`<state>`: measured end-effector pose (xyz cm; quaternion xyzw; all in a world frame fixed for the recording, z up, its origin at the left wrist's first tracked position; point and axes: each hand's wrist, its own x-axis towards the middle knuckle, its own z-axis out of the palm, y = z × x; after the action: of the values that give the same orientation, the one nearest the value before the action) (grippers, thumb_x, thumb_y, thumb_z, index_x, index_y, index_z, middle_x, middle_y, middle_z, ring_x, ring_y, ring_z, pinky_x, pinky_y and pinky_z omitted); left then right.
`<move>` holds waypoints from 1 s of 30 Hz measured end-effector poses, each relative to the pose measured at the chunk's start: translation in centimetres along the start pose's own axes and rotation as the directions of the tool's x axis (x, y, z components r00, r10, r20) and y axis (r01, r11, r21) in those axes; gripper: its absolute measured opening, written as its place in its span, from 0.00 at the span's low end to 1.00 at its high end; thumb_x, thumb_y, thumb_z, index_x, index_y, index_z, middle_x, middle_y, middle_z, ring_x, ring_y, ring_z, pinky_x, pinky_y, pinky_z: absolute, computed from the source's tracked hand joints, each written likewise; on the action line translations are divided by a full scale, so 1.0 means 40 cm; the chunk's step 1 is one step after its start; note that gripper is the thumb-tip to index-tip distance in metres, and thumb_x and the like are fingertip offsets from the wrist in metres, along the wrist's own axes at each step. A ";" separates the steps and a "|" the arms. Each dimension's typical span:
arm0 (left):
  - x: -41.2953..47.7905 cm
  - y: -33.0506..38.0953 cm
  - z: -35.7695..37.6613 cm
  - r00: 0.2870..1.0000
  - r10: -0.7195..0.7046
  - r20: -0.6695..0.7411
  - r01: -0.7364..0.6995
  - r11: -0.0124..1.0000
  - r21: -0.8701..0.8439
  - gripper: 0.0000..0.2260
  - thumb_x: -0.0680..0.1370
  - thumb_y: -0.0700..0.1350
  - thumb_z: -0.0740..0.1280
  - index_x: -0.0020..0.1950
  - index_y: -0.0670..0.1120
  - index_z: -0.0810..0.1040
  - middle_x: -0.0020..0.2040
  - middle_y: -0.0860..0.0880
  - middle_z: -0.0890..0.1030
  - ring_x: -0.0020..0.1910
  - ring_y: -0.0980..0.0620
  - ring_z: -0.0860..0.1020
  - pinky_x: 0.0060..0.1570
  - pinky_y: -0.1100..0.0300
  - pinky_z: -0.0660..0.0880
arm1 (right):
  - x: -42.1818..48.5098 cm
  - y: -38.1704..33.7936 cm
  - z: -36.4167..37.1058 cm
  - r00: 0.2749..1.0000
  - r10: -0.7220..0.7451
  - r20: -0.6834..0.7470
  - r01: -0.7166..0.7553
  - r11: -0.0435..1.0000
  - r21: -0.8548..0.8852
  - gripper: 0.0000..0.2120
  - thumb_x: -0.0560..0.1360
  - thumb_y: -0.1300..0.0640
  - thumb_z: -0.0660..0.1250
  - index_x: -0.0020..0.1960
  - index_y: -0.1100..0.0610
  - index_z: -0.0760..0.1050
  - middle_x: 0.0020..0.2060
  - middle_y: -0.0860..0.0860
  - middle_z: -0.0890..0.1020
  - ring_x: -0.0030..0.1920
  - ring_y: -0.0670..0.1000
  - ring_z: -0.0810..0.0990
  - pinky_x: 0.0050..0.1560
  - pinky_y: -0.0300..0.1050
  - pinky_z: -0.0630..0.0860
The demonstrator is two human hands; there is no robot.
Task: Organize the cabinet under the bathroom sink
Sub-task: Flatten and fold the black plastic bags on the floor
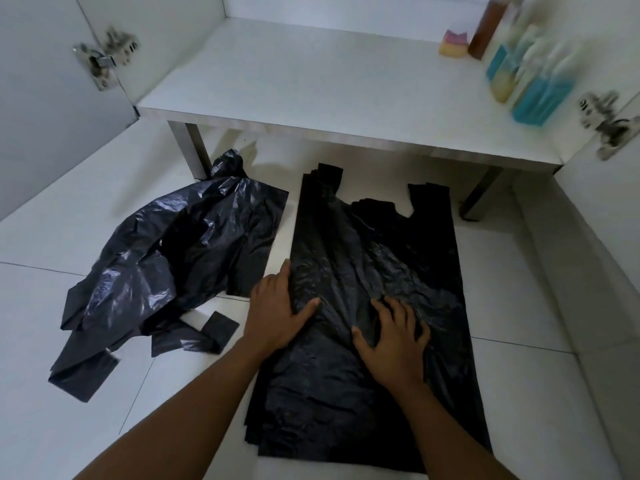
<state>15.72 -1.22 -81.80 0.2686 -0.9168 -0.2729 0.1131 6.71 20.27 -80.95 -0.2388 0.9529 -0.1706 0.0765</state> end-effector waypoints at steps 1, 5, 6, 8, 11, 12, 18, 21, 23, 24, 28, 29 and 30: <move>0.003 0.000 -0.005 1.000 -0.004 0.002 0.004 1.000 -0.021 0.45 0.73 0.72 0.59 0.80 0.44 0.56 0.69 0.43 0.75 0.67 0.42 0.71 0.70 0.44 0.66 | 0.002 0.002 -0.010 1.000 -0.008 0.025 0.007 1.000 0.018 0.31 0.74 0.32 0.59 0.73 0.43 0.64 0.75 0.45 0.61 0.76 0.49 0.52 0.74 0.62 0.45; 0.011 0.004 -0.025 0.999 -0.016 0.040 0.019 0.998 -0.062 0.46 0.72 0.72 0.59 0.80 0.44 0.56 0.68 0.45 0.75 0.67 0.42 0.70 0.68 0.44 0.66 | 0.021 0.003 -0.072 0.982 -0.025 0.185 0.023 1.000 0.013 0.35 0.71 0.33 0.65 0.74 0.44 0.62 0.75 0.46 0.59 0.76 0.50 0.52 0.73 0.64 0.51; 0.012 0.007 -0.027 0.998 -0.026 0.052 0.029 0.998 -0.064 0.46 0.71 0.72 0.60 0.80 0.44 0.56 0.68 0.44 0.75 0.67 0.42 0.70 0.68 0.44 0.66 | 0.028 -0.002 -0.086 0.973 -0.018 0.231 0.017 1.000 0.006 0.37 0.70 0.32 0.66 0.75 0.44 0.61 0.76 0.46 0.58 0.76 0.51 0.53 0.73 0.65 0.51; 0.018 0.015 -0.029 0.995 -0.051 0.081 0.058 0.994 -0.088 0.46 0.72 0.69 0.65 0.81 0.43 0.55 0.69 0.43 0.74 0.68 0.42 0.69 0.69 0.46 0.66 | 0.037 -0.014 -0.102 0.954 0.000 0.300 0.004 1.000 -0.011 0.40 0.69 0.31 0.67 0.76 0.44 0.59 0.77 0.46 0.56 0.77 0.51 0.52 0.73 0.69 0.49; 0.027 0.011 -0.031 0.993 -0.049 0.112 0.061 0.992 -0.107 0.46 0.73 0.58 0.73 0.82 0.43 0.52 0.71 0.42 0.72 0.70 0.42 0.68 0.70 0.46 0.66 | 0.039 -0.033 -0.100 0.948 0.000 0.317 0.023 0.997 -0.070 0.42 0.70 0.31 0.66 0.77 0.45 0.57 0.77 0.48 0.56 0.78 0.53 0.52 0.72 0.74 0.45; 0.029 0.006 -0.035 0.992 -0.030 0.121 0.044 0.993 -0.109 0.45 0.74 0.55 0.74 0.82 0.44 0.52 0.72 0.43 0.71 0.70 0.42 0.68 0.71 0.46 0.66 | 0.035 -0.037 -0.096 0.954 -0.009 0.298 0.036 0.996 -0.083 0.41 0.70 0.32 0.66 0.77 0.45 0.57 0.77 0.49 0.57 0.78 0.54 0.52 0.71 0.74 0.44; -0.032 0.020 -0.056 0.996 0.082 0.038 -0.083 0.996 0.034 0.40 0.74 0.65 0.67 0.79 0.47 0.60 0.74 0.43 0.66 0.72 0.42 0.66 0.71 0.43 0.66 | -0.087 -0.020 -0.025 0.997 -0.046 -0.063 0.041 0.995 -0.086 0.30 0.73 0.34 0.61 0.70 0.46 0.69 0.70 0.49 0.68 0.73 0.53 0.60 0.71 0.67 0.52; -0.075 0.025 -0.047 0.993 0.073 0.093 -0.089 0.981 0.174 0.45 0.69 0.76 0.60 0.77 0.49 0.63 0.72 0.45 0.69 0.70 0.43 0.68 0.70 0.41 0.65 | -0.141 -0.010 0.019 0.998 -0.037 -0.052 0.030 0.991 -0.131 0.27 0.72 0.34 0.58 0.66 0.46 0.72 0.67 0.50 0.72 0.70 0.54 0.64 0.67 0.65 0.58; -0.094 0.016 -0.037 0.988 0.095 0.122 -0.115 0.980 0.162 0.46 0.68 0.76 0.61 0.78 0.49 0.61 0.73 0.45 0.68 0.71 0.43 0.68 0.71 0.40 0.64 | -0.148 -0.010 0.024 0.998 -0.035 -0.048 0.028 0.992 -0.126 0.27 0.73 0.34 0.58 0.66 0.45 0.72 0.68 0.49 0.70 0.70 0.54 0.63 0.68 0.65 0.56; -0.103 0.012 -0.037 0.987 0.105 0.119 -0.123 0.980 0.155 0.45 0.69 0.75 0.62 0.79 0.50 0.60 0.73 0.46 0.67 0.72 0.44 0.67 0.71 0.39 0.64 | -0.146 -0.007 0.018 0.998 -0.027 -0.065 0.020 0.994 -0.105 0.27 0.73 0.34 0.59 0.67 0.45 0.71 0.69 0.49 0.69 0.71 0.53 0.63 0.68 0.65 0.55; -0.140 0.017 -0.039 1.000 0.029 0.003 -0.029 0.991 0.129 0.40 0.73 0.69 0.67 0.78 0.50 0.60 0.74 0.45 0.65 0.70 0.43 0.66 0.65 0.40 0.68 | -0.123 0.063 -0.047 0.932 0.263 -0.251 -0.261 0.965 0.042 0.26 0.76 0.39 0.63 0.69 0.50 0.69 0.69 0.55 0.68 0.69 0.57 0.63 0.68 0.64 0.58; -0.143 0.024 -0.039 0.999 -0.035 -0.002 0.035 0.996 0.082 0.40 0.73 0.67 0.68 0.78 0.49 0.60 0.73 0.43 0.65 0.70 0.41 0.66 0.65 0.40 0.68 | -0.110 0.093 -0.071 0.892 0.377 -0.250 -0.371 0.926 0.071 0.27 0.76 0.40 0.63 0.70 0.52 0.68 0.69 0.57 0.67 0.69 0.59 0.63 0.67 0.64 0.59; -0.142 0.032 -0.040 0.995 -0.098 0.016 0.098 0.995 0.019 0.40 0.73 0.65 0.70 0.78 0.48 0.60 0.72 0.42 0.67 0.69 0.40 0.67 0.66 0.40 0.69 | -0.098 0.123 -0.094 0.847 0.486 -0.216 -0.474 0.874 0.107 0.28 0.77 0.40 0.63 0.71 0.54 0.67 0.69 0.58 0.66 0.69 0.60 0.63 0.67 0.65 0.60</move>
<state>20.44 2.12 -80.13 0.3120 -0.9060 -0.2718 0.0891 7.18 27.33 -79.00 0.0309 0.9799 -0.1968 0.0089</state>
